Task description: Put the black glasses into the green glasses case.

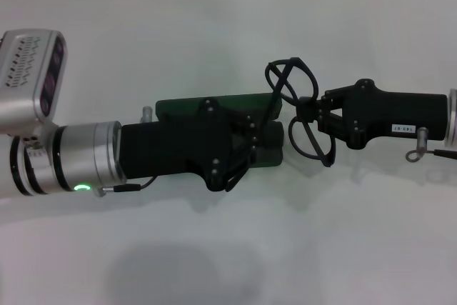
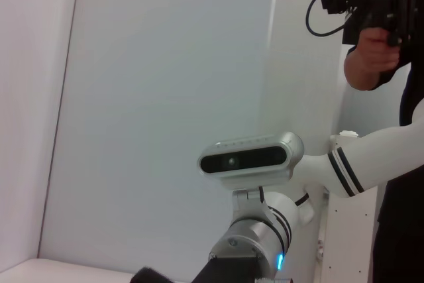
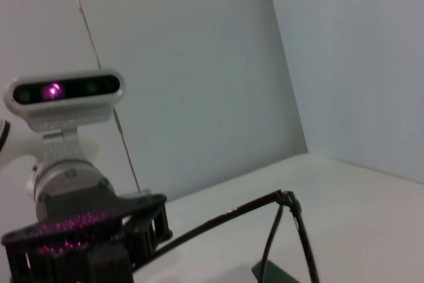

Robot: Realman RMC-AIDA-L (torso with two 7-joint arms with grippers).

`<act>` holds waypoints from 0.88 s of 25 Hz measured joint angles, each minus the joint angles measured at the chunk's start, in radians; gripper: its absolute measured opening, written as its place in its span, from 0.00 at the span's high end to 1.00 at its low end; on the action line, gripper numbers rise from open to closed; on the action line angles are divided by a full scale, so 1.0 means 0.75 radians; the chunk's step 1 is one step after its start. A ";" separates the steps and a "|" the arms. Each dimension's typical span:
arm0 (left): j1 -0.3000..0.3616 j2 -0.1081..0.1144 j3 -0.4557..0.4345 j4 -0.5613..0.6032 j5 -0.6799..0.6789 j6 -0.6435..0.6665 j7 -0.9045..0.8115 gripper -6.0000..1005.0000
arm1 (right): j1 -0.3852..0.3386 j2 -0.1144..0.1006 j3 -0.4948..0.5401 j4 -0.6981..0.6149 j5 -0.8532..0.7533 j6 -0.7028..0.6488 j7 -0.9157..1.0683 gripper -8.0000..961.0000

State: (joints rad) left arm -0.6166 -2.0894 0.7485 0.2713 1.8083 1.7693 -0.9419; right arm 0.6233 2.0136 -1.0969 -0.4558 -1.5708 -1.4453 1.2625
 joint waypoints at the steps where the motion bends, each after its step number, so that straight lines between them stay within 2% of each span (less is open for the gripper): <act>1: 0.000 0.000 0.000 0.000 0.000 0.000 0.000 0.97 | 0.001 0.000 0.003 0.000 0.003 -0.005 0.000 0.82; 22: -0.024 -0.010 0.002 -0.054 -0.009 -0.036 0.010 0.96 | 0.052 0.017 -0.008 0.020 0.162 -0.091 0.014 0.81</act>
State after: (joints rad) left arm -0.6347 -2.0970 0.7501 0.2307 1.8016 1.7420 -0.9342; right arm 0.6623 2.0261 -1.1025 -0.4406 -1.4494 -1.5137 1.2730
